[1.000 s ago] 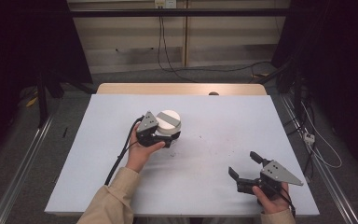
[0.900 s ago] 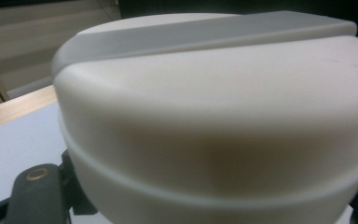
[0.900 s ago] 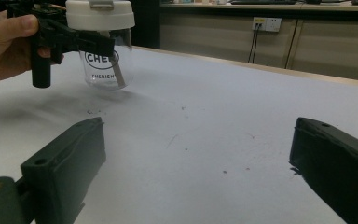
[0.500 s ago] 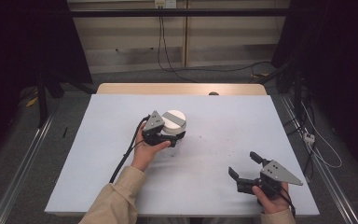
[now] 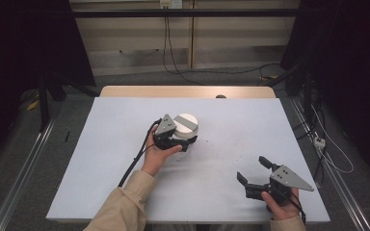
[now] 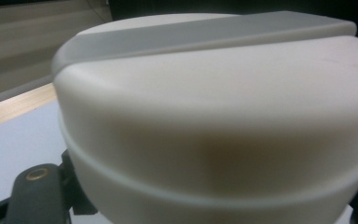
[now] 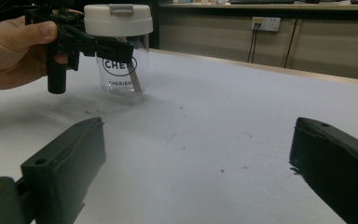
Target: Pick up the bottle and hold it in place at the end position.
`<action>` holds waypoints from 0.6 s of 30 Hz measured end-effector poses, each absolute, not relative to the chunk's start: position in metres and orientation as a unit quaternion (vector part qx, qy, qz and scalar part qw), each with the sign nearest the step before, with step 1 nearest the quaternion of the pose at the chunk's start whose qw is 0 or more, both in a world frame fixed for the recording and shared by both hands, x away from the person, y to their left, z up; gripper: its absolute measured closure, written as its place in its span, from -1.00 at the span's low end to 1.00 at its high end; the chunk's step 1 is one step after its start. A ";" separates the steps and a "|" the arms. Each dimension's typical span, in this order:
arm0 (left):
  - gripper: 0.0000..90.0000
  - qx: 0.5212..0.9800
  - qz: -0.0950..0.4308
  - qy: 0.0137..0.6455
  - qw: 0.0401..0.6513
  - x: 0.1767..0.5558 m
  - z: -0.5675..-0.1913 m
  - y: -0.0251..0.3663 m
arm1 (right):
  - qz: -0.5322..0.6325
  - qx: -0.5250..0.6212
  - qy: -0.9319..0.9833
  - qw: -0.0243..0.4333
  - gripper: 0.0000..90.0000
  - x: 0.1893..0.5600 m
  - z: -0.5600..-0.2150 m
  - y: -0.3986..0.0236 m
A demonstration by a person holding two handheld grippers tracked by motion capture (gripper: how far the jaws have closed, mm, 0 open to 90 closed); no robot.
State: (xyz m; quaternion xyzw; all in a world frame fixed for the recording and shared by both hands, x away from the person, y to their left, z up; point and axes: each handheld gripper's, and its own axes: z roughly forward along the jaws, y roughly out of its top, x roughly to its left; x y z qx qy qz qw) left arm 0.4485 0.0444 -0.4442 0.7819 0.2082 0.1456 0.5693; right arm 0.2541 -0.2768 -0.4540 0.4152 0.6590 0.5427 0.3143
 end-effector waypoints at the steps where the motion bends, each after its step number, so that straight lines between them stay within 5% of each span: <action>1: -0.59 0.782 0.146 0.208 0.569 0.449 -0.444 0.044 | 0.542 0.416 0.659 0.314 -0.93 0.254 -0.454 -0.277; 18: -0.59 0.785 0.142 0.208 0.565 0.450 -0.452 0.034 | 0.542 0.417 0.659 0.313 -0.93 0.255 -0.455 -0.277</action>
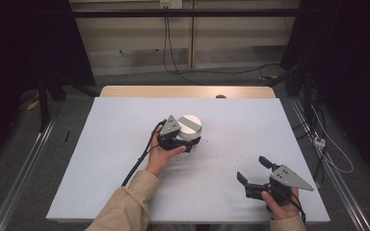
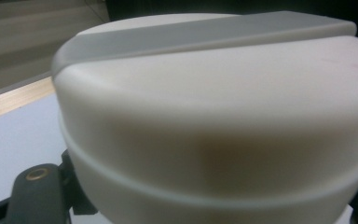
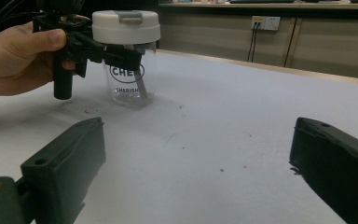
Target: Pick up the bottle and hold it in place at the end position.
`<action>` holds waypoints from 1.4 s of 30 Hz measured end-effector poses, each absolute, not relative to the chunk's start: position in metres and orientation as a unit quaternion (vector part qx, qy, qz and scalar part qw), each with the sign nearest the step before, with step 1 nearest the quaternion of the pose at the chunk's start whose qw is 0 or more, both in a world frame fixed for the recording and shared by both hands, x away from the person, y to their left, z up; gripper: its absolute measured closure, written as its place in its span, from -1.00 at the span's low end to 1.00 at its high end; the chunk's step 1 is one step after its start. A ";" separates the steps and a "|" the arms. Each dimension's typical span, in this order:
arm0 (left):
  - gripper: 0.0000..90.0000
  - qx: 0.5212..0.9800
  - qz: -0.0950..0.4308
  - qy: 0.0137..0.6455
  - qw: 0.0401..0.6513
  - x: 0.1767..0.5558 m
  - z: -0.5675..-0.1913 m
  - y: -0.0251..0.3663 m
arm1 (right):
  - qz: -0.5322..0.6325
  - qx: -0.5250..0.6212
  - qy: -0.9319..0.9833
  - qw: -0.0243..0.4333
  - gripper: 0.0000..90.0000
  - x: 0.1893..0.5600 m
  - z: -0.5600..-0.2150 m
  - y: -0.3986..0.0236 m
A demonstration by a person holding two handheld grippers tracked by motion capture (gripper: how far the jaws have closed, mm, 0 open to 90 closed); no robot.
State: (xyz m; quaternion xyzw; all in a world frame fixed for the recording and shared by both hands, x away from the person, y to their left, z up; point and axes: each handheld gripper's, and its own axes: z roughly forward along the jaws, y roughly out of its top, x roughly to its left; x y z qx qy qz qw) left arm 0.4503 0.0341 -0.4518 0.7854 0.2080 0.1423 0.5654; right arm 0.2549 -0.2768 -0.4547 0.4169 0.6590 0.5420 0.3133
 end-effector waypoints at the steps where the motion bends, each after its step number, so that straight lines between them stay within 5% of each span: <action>1: -0.59 0.785 0.141 0.209 0.566 0.450 -0.452 0.034 | 0.542 0.417 0.659 0.313 -0.93 0.255 -0.455 -0.277; 42: -0.59 0.786 0.126 0.198 0.572 0.453 -0.461 0.041 | 0.515 0.433 0.687 0.276 -0.83 0.296 -0.446 -0.242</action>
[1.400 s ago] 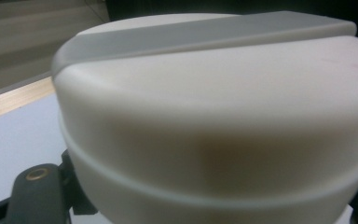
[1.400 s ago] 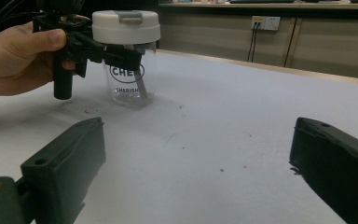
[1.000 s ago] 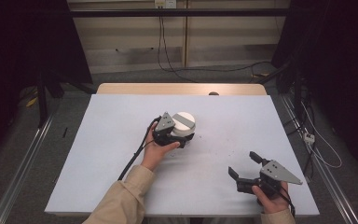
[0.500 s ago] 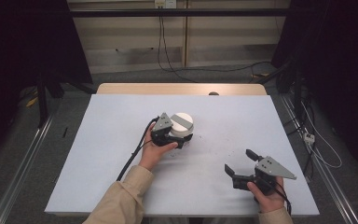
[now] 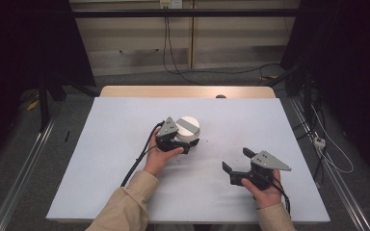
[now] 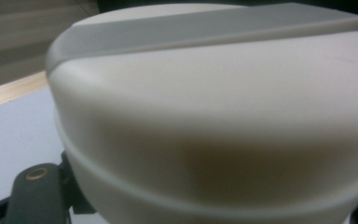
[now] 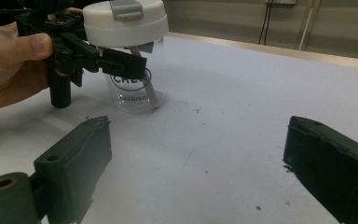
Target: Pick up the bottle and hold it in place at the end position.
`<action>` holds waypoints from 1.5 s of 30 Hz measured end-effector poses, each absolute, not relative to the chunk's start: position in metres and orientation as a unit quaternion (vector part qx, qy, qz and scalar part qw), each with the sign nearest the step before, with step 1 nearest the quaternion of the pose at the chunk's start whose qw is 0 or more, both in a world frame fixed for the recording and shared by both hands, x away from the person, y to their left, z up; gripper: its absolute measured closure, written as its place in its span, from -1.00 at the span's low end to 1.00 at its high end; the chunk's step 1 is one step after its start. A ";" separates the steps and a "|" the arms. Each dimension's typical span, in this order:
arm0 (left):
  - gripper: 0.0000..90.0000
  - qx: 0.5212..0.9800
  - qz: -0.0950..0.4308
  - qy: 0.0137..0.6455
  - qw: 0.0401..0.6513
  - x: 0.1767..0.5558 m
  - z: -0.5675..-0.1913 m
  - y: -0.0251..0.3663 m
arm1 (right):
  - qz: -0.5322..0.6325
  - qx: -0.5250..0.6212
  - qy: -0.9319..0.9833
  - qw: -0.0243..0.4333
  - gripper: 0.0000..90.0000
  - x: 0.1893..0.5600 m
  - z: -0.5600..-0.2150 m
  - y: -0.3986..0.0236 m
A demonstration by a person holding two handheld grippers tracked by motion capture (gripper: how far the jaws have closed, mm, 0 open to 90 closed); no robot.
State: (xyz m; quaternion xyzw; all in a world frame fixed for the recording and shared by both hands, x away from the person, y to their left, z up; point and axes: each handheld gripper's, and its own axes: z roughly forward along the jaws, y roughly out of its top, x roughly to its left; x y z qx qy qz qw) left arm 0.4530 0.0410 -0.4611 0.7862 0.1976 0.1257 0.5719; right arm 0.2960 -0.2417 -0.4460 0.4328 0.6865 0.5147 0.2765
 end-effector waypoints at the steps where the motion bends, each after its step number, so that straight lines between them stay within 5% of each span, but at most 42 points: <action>1: -0.59 0.787 0.127 0.197 0.571 0.453 -0.461 0.041 | 0.515 0.434 0.686 0.276 -0.82 0.298 -0.446 -0.241; 17: -0.59 0.787 0.126 0.200 0.570 0.452 -0.461 0.041 | 0.512 0.427 0.692 0.275 -0.57 0.323 -0.435 -0.223; 25: -0.59 0.786 0.125 0.202 0.571 0.452 -0.461 0.040 | 0.510 0.418 0.703 0.266 -0.20 0.335 -0.427 -0.210; 26: -0.59 0.785 0.126 0.202 0.571 0.452 -0.461 0.040 | 0.510 0.416 0.707 0.260 -0.01 0.336 -0.425 -0.208; 33: -0.59 0.786 0.126 0.202 0.571 0.452 -0.461 0.040 | 0.506 0.411 0.720 0.238 0.42 0.344 -0.422 -0.200; 45: -0.59 0.787 0.126 0.202 0.570 0.452 -0.461 0.040 | 0.500 0.409 0.730 0.223 0.78 0.352 -0.420 -0.193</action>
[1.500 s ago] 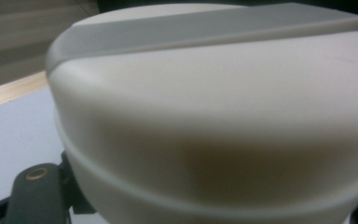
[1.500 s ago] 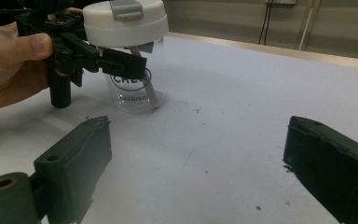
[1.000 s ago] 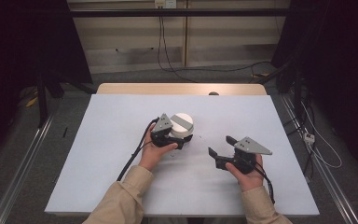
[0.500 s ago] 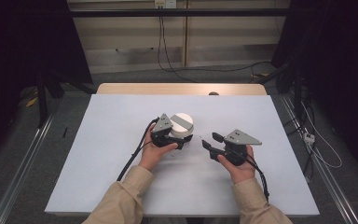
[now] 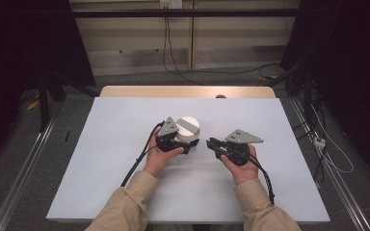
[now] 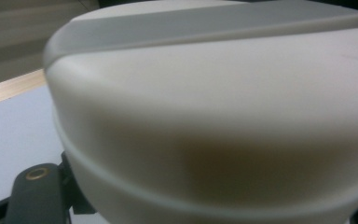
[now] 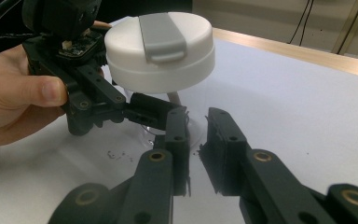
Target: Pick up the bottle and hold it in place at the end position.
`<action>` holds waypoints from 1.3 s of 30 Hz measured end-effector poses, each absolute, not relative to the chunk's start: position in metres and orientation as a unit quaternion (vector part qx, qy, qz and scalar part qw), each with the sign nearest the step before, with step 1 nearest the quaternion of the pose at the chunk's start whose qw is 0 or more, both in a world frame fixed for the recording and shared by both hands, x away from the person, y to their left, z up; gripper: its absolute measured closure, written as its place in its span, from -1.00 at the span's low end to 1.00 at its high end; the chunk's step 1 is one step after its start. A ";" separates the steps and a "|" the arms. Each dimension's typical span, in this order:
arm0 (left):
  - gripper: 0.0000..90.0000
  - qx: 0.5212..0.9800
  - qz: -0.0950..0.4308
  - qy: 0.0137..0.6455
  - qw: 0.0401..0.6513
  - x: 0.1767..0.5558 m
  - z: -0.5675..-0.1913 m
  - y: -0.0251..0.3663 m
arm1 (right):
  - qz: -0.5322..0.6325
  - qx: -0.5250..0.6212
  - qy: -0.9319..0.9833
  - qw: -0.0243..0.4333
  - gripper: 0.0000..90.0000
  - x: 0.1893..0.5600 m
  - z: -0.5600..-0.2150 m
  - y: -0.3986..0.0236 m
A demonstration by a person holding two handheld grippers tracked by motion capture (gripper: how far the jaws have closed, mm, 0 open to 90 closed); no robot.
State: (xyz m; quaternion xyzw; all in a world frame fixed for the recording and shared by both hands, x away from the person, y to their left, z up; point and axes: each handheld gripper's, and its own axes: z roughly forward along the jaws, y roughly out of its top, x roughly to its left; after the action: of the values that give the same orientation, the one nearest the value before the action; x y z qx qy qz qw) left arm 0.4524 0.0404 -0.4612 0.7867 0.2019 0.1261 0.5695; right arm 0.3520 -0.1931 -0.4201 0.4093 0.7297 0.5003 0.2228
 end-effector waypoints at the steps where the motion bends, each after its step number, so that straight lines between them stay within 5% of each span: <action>1: -0.59 0.787 0.126 0.202 0.570 0.452 -0.461 0.040 | 0.500 0.409 0.730 0.223 0.78 0.352 -0.420 -0.193; 8: -0.59 0.788 0.127 0.201 0.568 0.453 -0.461 0.041 | 0.499 0.410 0.734 0.210 1.00 0.355 -0.420 -0.189; 39: -0.59 0.789 0.123 0.203 0.567 0.453 -0.461 0.040 | 0.495 0.394 0.746 0.208 1.00 0.365 -0.413 -0.177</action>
State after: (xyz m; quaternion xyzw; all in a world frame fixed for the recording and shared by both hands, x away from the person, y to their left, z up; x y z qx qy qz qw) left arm 0.4529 0.0404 -0.4613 0.7888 0.2027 0.1235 0.5669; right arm 0.3648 -0.1766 -0.4127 0.3941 0.7458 0.4950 0.2084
